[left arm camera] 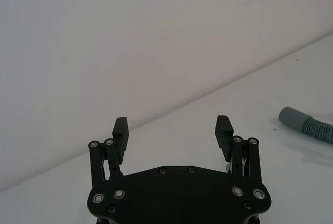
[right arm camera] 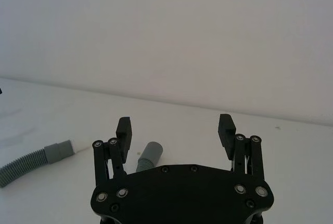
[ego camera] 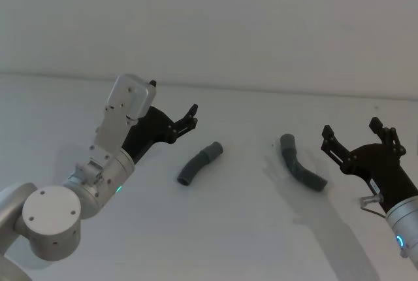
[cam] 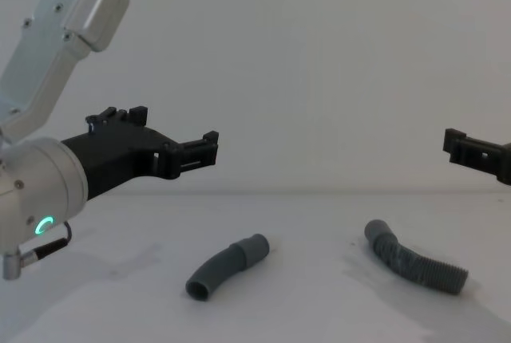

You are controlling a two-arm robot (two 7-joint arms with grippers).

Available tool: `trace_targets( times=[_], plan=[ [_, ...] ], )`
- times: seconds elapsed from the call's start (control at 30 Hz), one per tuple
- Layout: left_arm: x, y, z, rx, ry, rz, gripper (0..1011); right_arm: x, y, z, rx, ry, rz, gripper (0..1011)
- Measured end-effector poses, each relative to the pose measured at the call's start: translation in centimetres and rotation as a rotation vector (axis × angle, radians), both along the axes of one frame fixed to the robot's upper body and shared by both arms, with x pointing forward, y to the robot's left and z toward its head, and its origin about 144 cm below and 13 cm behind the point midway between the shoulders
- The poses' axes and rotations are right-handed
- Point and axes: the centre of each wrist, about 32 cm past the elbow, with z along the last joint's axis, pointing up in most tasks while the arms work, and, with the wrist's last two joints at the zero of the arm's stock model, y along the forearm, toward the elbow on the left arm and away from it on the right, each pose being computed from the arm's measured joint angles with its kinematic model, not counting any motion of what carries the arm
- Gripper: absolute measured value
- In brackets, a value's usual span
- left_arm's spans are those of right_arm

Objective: Use both hands to pick up one end of the pipe from the table, align the ends, and insert them.

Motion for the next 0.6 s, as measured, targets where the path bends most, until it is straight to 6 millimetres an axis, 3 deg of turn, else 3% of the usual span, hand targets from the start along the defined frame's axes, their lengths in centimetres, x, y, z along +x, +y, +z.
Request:
trace_targets(
  times=[0.6],
  plan=[
    [0.00,0.00,0.00,0.000,0.000,0.000,1001,0.00,0.00,0.00,0.000,0.000,0.000,1003]
  ],
)
